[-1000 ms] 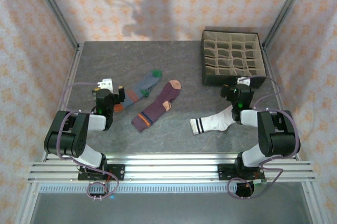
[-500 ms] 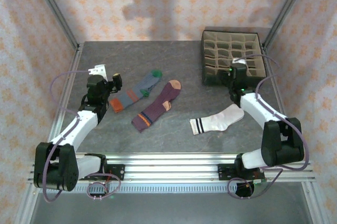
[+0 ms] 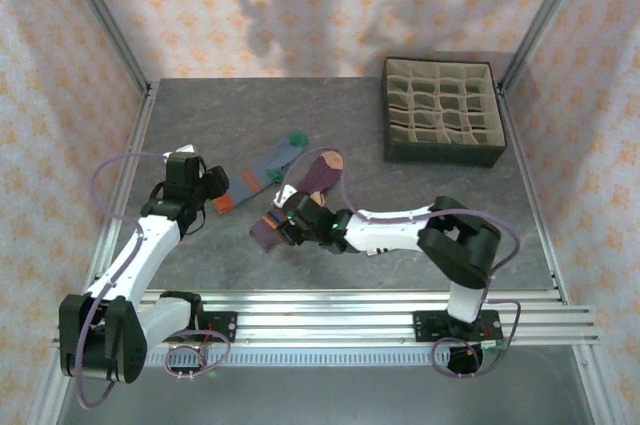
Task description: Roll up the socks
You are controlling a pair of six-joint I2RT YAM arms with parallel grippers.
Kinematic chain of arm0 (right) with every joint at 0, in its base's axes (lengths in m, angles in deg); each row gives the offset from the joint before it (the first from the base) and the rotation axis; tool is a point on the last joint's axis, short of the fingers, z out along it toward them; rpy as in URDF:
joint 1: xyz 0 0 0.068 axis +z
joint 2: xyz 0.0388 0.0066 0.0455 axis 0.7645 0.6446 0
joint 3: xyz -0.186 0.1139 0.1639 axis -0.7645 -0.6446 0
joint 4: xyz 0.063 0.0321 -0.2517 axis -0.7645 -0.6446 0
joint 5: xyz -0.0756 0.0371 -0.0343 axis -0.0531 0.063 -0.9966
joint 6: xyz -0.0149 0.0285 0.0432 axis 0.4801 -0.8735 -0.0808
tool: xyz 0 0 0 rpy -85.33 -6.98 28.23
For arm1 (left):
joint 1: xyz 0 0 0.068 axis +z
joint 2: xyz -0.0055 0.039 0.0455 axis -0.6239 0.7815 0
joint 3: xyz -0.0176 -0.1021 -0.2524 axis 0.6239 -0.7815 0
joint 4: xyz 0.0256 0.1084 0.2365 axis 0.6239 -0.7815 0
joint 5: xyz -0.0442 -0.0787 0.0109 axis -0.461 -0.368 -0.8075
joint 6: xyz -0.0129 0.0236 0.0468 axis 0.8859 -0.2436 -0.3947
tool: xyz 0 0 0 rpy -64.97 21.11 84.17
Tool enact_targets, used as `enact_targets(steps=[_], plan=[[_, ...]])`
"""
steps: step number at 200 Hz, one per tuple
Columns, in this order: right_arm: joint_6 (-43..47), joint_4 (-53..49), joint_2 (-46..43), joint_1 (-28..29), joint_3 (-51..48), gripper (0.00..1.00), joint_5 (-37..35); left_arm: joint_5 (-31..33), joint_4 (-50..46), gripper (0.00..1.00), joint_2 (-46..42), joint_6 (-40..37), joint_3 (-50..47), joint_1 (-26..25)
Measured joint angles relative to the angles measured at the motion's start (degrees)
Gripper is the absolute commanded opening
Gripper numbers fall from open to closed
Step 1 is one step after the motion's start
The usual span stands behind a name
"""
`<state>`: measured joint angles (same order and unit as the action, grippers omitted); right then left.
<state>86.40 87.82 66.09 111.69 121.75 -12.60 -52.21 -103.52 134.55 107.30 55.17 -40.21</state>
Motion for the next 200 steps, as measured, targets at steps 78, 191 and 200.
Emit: enact_targets(steps=[78, 191, 200], plan=[[6.3, -0.3, 9.6, 5.7, 8.3, 0.70, -0.2, 0.2, -7.2, 0.65, -2.7, 1.3, 0.2, 0.0], [10.1, 3.7, 7.0, 4.9, 1.6, 0.06, 3.2, -7.1, -5.9, 0.64, -1.4, -3.0, 0.0, -0.5], [9.0, 3.6, 4.5, 3.7, -0.9, 0.03, 5.0, -8.0, -4.0, 0.64, -1.4, -3.8, -0.4, -1.6]])
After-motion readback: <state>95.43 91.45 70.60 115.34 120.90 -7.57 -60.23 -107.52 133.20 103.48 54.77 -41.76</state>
